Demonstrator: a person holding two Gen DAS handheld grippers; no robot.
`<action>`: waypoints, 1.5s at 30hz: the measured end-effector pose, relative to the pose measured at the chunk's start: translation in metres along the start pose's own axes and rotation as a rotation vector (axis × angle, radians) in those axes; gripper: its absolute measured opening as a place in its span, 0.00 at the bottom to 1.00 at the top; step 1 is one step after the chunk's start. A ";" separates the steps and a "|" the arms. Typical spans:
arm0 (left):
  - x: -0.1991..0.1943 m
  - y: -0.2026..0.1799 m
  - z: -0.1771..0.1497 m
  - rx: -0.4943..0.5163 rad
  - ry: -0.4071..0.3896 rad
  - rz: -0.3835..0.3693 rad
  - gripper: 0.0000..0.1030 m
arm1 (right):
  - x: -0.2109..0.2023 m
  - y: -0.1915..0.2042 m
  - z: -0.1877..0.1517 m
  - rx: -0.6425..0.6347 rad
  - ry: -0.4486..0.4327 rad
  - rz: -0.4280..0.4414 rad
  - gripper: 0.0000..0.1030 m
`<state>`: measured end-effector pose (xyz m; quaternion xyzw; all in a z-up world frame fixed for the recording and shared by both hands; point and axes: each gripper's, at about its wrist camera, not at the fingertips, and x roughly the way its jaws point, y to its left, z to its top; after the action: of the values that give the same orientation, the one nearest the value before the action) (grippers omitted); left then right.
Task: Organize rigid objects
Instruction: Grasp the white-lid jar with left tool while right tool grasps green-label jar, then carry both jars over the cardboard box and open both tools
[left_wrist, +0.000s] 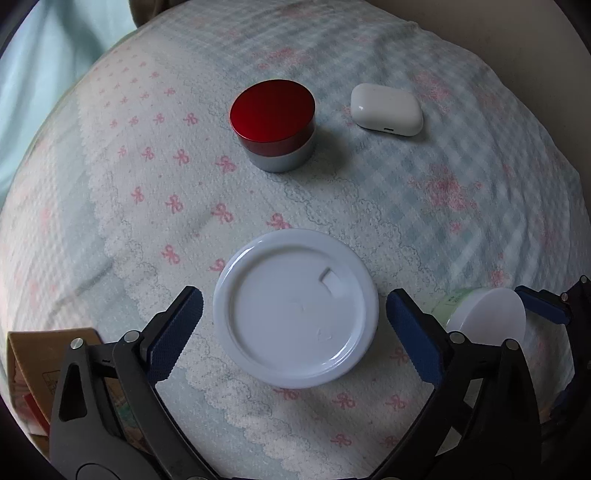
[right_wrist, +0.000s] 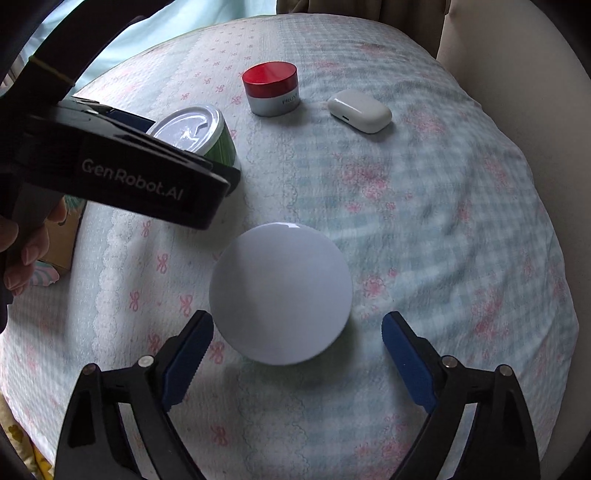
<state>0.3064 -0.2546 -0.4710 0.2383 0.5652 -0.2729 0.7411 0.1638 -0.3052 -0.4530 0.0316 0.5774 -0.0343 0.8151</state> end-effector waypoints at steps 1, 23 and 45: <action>0.001 0.000 0.001 0.003 0.002 -0.003 0.93 | 0.002 0.001 0.000 0.000 -0.002 0.002 0.84; 0.014 -0.002 0.000 -0.014 0.025 0.000 0.66 | 0.015 0.005 0.021 -0.043 -0.002 0.023 0.65; -0.127 0.013 -0.001 -0.162 -0.128 0.000 0.66 | -0.109 -0.007 0.033 -0.049 -0.122 -0.031 0.65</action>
<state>0.2875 -0.2278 -0.3478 0.1596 0.5371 -0.2408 0.7925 0.1587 -0.3128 -0.3395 0.0005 0.5277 -0.0343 0.8487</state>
